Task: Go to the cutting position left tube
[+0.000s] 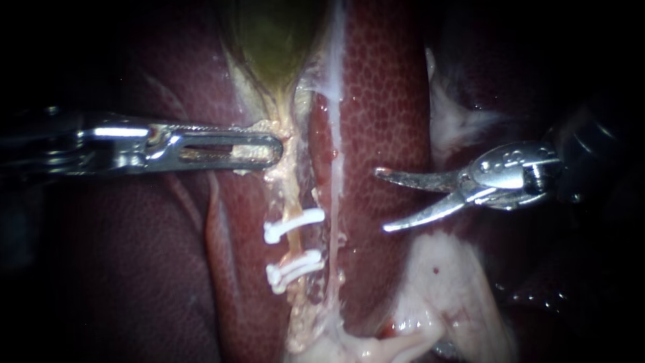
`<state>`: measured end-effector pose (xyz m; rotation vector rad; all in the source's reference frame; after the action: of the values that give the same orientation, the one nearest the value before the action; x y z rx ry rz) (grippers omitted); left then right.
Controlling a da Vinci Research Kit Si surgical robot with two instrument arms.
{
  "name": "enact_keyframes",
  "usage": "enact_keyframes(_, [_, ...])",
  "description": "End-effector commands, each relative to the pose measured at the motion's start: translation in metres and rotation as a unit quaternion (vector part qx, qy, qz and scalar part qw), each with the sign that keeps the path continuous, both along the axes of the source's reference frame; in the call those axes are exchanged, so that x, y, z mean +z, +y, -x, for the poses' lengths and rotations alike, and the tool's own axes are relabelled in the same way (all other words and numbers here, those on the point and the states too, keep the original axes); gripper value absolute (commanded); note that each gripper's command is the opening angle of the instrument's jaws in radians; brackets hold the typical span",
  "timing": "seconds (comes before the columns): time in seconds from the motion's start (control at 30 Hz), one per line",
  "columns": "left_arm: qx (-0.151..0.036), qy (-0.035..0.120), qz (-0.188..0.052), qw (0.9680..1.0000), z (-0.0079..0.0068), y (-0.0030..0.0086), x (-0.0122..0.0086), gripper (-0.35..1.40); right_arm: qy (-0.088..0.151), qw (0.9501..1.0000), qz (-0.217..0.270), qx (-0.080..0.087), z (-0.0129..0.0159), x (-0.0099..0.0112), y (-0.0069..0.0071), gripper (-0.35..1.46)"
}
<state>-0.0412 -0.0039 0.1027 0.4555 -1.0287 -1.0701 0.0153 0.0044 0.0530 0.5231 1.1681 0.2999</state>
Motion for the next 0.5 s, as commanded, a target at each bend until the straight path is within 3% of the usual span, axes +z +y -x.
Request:
enact_keyframes(0.03, [0.000,0.000,0.000,1.0000,-0.0001,0.0000,0.0000,-0.35,0.000,1.0000,0.000,0.000,0.0000,0.0000,0.0000,1.43])
enact_keyframes(0.23, [0.002,-0.002,-0.002,1.0000,-0.0007,0.0004,-0.0007,-0.35,0.000,1.0000,0.000,0.000,-0.0001,0.0000,0.0000,1.43])
enact_keyframes(0.37, [0.002,-0.001,-0.007,1.0000,-0.0022,0.0017,-0.0022,-0.35,0.001,1.0000,-0.001,-0.001,-0.0001,0.0001,0.0000,1.43])
enact_keyframes(0.5, [-0.011,-0.004,-0.007,0.9999,-0.0041,0.0030,-0.0044,-0.35,0.001,1.0000,0.000,-0.001,-0.0001,0.0001,0.0000,1.43])
